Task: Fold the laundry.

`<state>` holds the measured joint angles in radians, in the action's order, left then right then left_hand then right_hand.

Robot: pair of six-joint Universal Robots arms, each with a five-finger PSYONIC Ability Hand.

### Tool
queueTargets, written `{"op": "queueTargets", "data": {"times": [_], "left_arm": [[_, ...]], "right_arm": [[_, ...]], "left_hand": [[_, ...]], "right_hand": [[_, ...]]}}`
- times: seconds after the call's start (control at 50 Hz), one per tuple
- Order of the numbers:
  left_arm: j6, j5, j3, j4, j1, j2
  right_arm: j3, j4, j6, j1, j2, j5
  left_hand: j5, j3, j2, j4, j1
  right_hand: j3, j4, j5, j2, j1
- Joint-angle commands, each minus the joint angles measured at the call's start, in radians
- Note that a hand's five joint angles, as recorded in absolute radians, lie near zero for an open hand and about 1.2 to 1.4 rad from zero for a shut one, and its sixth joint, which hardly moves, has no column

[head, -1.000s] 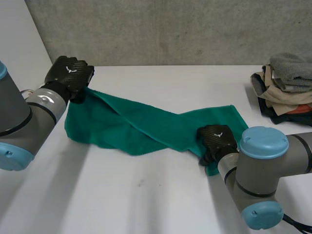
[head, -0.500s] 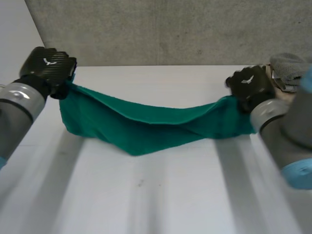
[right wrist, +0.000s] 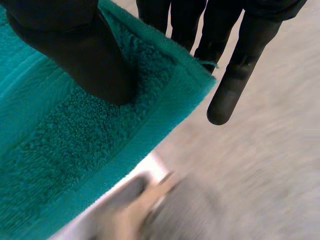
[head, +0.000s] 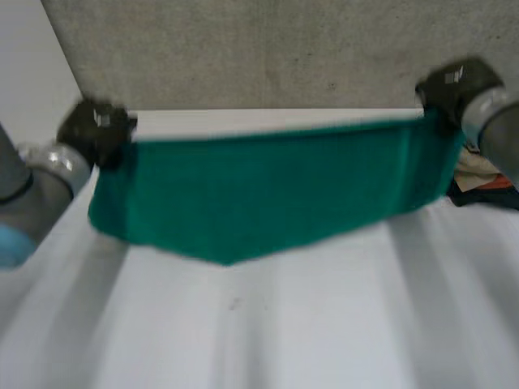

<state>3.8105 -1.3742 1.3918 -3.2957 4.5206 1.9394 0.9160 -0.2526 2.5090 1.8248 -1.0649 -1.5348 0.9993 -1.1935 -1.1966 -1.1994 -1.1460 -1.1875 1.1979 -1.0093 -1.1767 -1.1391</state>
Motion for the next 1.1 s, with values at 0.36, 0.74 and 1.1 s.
{"op": "queueTargets", "data": {"times": [0.36,0.74,1.1], "left_arm": [[-0.130,-0.168,-0.051,-0.470,-0.049,0.020],[0.038,-0.123,0.593,-0.231,-0.064,-0.238],[0.219,0.010,0.584,0.272,-0.047,-0.420]], "right_arm": [[0.073,0.774,0.202,0.019,0.076,0.067],[0.601,0.271,-0.010,-0.028,-0.087,0.159],[0.756,-0.033,-0.302,-0.127,-0.321,0.120]], "left_hand": [[0.222,-0.203,-0.200,-0.197,-0.250],[0.222,-0.203,-0.200,-0.197,-0.250],[0.222,-0.203,-0.200,-0.197,-0.250]], "right_hand": [[-0.209,0.198,-0.212,-0.220,-0.257],[-0.209,0.198,-0.212,-0.220,-0.257],[-0.209,0.198,-0.212,-0.220,-0.257]]}}
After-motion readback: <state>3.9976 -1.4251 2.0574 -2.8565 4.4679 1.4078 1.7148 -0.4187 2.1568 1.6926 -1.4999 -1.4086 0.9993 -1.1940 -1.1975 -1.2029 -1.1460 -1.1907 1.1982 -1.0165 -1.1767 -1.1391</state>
